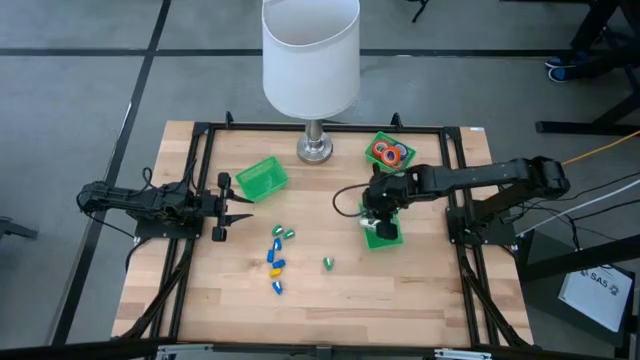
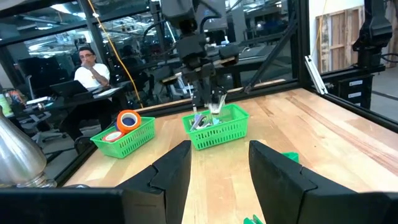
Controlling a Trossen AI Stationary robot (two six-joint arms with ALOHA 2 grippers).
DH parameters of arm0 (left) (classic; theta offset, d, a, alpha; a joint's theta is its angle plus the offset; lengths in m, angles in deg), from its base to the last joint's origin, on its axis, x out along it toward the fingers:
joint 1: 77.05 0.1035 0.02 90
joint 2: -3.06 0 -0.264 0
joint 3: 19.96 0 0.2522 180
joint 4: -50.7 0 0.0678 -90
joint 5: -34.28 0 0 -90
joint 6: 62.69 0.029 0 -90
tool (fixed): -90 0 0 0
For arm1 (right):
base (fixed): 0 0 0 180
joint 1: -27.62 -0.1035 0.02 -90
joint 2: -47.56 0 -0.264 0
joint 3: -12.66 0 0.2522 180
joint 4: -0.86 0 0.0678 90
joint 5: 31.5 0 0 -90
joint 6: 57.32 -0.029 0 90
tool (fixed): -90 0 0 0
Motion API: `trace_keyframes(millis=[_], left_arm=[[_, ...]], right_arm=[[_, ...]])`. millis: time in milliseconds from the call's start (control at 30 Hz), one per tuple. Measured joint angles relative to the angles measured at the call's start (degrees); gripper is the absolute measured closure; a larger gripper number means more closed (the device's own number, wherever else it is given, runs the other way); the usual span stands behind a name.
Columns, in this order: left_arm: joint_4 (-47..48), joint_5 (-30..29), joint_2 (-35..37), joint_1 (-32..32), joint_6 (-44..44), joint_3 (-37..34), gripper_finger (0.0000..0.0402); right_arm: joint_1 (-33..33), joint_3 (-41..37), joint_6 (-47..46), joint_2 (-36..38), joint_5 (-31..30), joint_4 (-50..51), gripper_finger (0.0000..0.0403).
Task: Pick and place Stapler, Stapler remover, tape
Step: Put the gray staple remover into the bottom right green bin, then put the green stapler into the left green bin
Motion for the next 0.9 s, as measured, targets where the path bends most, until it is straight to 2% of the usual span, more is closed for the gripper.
trace_keyframes(millis=[267, 367, 633, 900], left_arm=[[0.0, 0.0, 0.0, 0.0, 0.0, 0.0, 0.0245], [0.0, 0.0, 0.0, 0.0, 0.0, 0.0, 0.0245], [0.0, 0.0, 0.0, 0.0, 0.0, 0.0, 0.0245], [0.0, 0.0, 0.0, 0.0, 0.0, 0.0, 0.0245]], right_arm=[[0.8, -1.1, -8.0, -0.1, -1.0, 3.7, 0.0398], [1.0, -1.1, -10.8, -0.1, -3.4, 5.7, 0.0392], [2.3, -1.1, -14.4, -0.1, -11.4, 8.1, 0.0339], [3.4, -1.1, -21.1, -0.1, -11.8, 7.9, 0.0272]])
